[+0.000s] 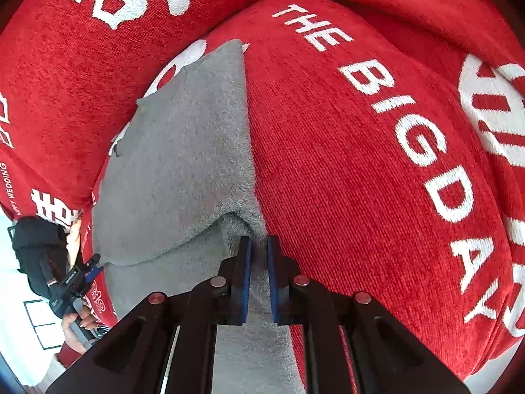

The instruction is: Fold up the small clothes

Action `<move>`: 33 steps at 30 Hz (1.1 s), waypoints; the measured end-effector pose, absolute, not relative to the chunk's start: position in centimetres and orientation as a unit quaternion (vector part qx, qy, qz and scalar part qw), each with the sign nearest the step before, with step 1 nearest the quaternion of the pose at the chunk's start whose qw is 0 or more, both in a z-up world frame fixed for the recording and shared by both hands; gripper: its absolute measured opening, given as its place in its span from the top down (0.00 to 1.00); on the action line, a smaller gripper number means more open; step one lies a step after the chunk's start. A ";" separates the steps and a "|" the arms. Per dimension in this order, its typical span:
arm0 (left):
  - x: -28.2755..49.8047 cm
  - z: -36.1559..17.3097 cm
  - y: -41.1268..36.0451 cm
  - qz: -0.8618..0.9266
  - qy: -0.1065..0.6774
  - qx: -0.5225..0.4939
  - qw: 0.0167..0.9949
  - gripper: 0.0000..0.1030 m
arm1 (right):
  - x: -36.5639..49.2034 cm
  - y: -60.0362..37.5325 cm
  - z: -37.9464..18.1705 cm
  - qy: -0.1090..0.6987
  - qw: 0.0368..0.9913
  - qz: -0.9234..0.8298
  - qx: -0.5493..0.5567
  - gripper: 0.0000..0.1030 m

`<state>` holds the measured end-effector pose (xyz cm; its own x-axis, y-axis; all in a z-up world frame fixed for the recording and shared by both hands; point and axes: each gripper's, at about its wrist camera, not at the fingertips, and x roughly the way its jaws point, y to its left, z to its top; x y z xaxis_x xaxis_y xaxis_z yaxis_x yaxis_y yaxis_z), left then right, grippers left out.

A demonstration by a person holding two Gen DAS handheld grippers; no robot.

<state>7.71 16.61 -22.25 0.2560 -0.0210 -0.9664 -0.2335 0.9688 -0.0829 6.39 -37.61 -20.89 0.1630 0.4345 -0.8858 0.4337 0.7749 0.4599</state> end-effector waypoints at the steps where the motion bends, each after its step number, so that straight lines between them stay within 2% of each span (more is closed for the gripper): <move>1: 7.5 -22.1 16.3 0.067 0.609 -0.096 0.785 0.26 | 6.4 -37.6 -20.9 0.647 0.685 0.000 0.336 0.89; 7: 6.4 -21.1 14.3 0.057 0.630 -0.066 0.772 0.26 | 6.6 -37.5 -20.5 0.653 0.680 -0.009 0.334 0.89; 9: 6.0 -20.7 13.5 0.047 0.636 -0.054 0.768 0.26 | 6.8 -37.2 -20.1 0.658 0.678 -0.014 0.326 0.85; 10: 5.7 -20.4 13.3 0.041 0.639 -0.050 0.767 0.25 | 6.8 -36.8 -19.7 0.660 0.679 -0.014 0.322 0.78; 11: 5.4 -20.1 13.0 0.035 0.643 -0.045 0.764 0.21 | 6.8 -36.5 -19.3 0.660 0.680 -0.013 0.319 0.66; 13: 4.8 -19.5 12.6 0.026 0.645 -0.043 0.762 0.21 | 6.7 -35.5 -18.3 0.659 0.684 -0.007 0.314 0.55; 17: 3.8 -18.7 12.2 0.022 0.647 -0.048 0.761 0.19 | 6.0 -33.2 -16.7 0.662 0.685 0.006 0.304 0.50; 18: 3.6 -18.5 12.2 0.021 0.647 -0.045 0.761 0.06 | 5.8 -32.5 -16.3 0.663 0.684 0.013 0.305 0.49; 19: 3.3 -18.3 12.1 0.022 0.646 -0.042 0.762 0.00 | 5.5 -31.6 -16.0 0.664 0.682 0.018 0.307 0.49; 23: 2.4 -18.0 11.7 0.002 0.651 -0.024 0.759 0.00 | 4.1 -28.6 -15.5 0.670 0.672 0.034 0.313 0.40; 33: -0.7 -18.0 11.8 -0.008 0.662 -0.030 0.749 0.00 | -0.3 -22.7 -15.5 0.681 0.652 0.056 0.328 0.39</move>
